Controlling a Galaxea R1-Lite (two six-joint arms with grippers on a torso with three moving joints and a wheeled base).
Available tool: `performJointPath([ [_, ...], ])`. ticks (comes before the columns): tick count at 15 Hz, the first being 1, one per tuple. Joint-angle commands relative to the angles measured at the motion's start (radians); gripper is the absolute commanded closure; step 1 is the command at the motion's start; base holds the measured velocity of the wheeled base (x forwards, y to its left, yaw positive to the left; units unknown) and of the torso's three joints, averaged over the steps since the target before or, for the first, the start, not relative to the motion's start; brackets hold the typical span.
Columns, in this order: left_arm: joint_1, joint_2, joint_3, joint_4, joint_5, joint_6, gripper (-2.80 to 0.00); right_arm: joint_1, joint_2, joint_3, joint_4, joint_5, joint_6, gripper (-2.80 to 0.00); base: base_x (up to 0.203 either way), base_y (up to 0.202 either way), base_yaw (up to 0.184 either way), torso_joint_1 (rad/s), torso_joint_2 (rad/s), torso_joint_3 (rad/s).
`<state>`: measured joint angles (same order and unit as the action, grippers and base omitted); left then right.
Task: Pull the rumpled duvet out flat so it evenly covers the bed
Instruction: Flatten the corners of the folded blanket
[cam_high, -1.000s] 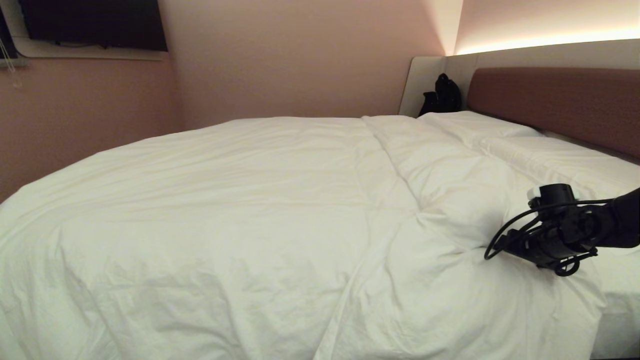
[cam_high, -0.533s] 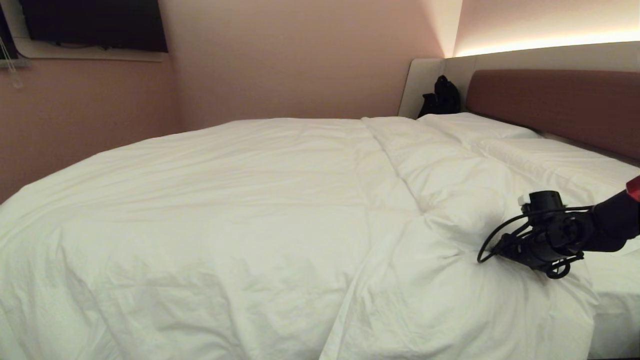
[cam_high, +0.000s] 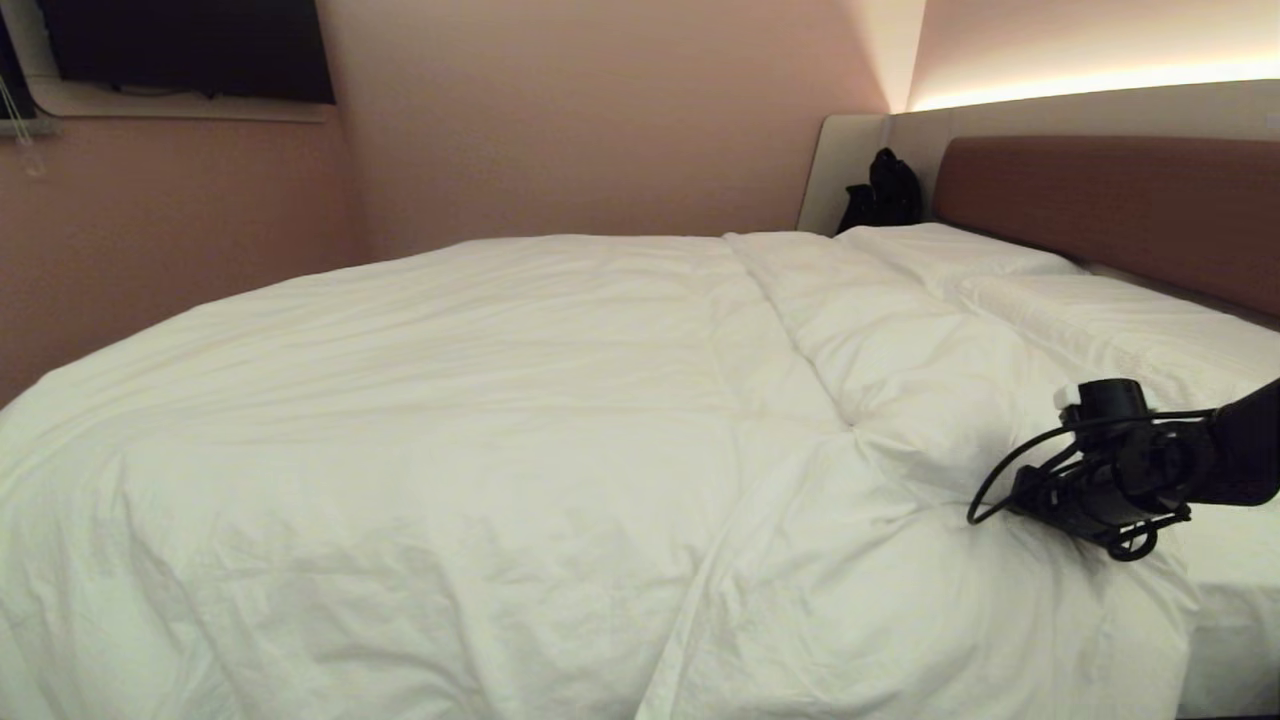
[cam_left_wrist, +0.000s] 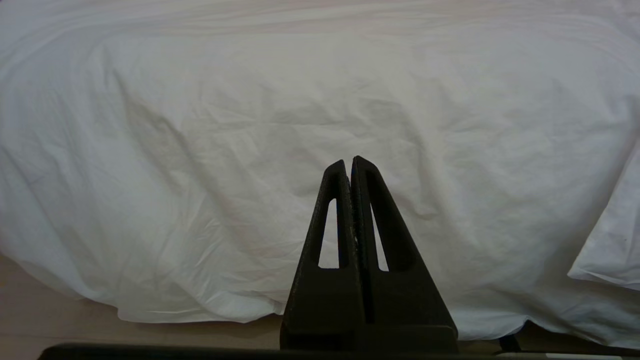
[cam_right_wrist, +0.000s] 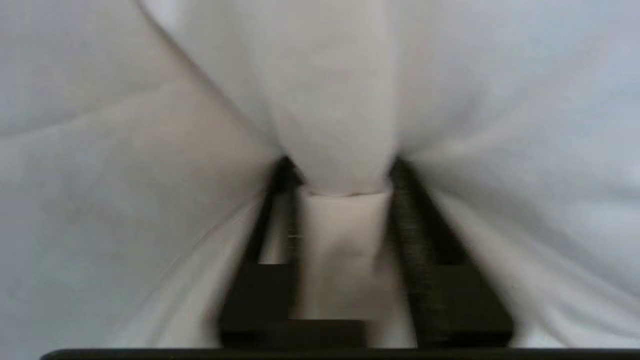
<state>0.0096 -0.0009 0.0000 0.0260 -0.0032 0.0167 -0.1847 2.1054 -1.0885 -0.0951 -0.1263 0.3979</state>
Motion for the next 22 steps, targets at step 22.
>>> performJointPath([
  [22,0.0,0.001,0.0,0.0,0.0,0.0,0.0,-0.429,-0.608,0.137,0.218,0.056,-0.044,0.0,0.0,0.0,0.0,0.0,0.0,0.0],
])
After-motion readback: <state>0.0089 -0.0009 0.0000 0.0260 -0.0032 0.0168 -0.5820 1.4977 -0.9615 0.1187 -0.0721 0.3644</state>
